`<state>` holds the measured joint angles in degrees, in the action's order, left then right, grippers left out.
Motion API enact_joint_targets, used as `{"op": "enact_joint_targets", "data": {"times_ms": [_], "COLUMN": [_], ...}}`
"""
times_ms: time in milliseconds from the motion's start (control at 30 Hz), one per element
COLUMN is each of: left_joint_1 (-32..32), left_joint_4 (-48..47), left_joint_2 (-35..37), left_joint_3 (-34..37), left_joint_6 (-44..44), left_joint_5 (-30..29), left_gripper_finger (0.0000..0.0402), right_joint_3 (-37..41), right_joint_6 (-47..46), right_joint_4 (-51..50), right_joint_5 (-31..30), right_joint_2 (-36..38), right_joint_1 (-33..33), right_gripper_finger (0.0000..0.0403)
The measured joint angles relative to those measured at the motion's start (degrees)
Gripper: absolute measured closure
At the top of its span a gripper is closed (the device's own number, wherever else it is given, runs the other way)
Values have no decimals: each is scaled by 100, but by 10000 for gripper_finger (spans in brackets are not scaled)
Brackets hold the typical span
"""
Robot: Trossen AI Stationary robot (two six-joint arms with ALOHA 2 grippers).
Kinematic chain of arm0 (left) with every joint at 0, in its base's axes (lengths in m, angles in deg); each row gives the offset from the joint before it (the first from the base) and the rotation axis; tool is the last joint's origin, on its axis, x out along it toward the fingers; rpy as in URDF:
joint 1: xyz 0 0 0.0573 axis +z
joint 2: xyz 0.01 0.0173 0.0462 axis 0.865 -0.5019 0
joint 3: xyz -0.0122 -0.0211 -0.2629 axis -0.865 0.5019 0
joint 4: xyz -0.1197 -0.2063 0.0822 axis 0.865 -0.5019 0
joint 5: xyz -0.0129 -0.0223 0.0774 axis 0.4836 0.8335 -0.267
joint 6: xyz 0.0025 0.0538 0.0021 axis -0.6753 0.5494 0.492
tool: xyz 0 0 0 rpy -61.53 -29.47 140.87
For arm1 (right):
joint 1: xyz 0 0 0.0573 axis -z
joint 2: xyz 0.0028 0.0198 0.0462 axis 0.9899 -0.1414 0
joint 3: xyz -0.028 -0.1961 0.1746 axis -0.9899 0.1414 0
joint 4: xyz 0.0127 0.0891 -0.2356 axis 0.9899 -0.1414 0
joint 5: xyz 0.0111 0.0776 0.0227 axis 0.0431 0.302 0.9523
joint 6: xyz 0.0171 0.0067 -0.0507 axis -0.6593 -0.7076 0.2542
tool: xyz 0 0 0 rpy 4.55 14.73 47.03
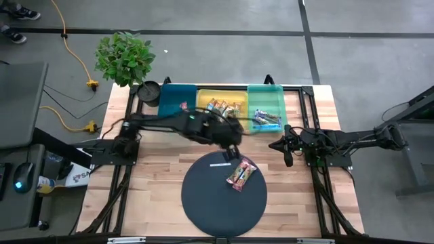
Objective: Pick and place Granola Bars by type
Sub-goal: Put the red granola bar into the blue bin
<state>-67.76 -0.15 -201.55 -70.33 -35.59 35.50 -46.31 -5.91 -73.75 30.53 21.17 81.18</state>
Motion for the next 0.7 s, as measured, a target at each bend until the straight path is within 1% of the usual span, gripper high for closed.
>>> {"op": "enact_joint_targets", "data": {"times_ms": [233,333,467,700], "left_joint_1": [0,0,-2,-2], "left_joint_4": [-195,-230,-224,-239], "left_joint_2": [955,1323,1729,2160], "left_joint_3": [0,0,0,0], "left_joint_6": [96,79,77,85], "left_joint_5": [-803,-1046,-1253,-1438], "left_gripper_finger": [319,319,319,319], "right_joint_3": [-2,0,0,2], "right_joint_6": [0,0,0,0], "right_joint_4": [31,12,37,37], "right_joint_5": [-2,-2,1,-2], "right_joint_2": [-82,-107,-115,-114], "right_joint_1": [2,2,1,0], "right_gripper_finger": [402,402,402,402]}}
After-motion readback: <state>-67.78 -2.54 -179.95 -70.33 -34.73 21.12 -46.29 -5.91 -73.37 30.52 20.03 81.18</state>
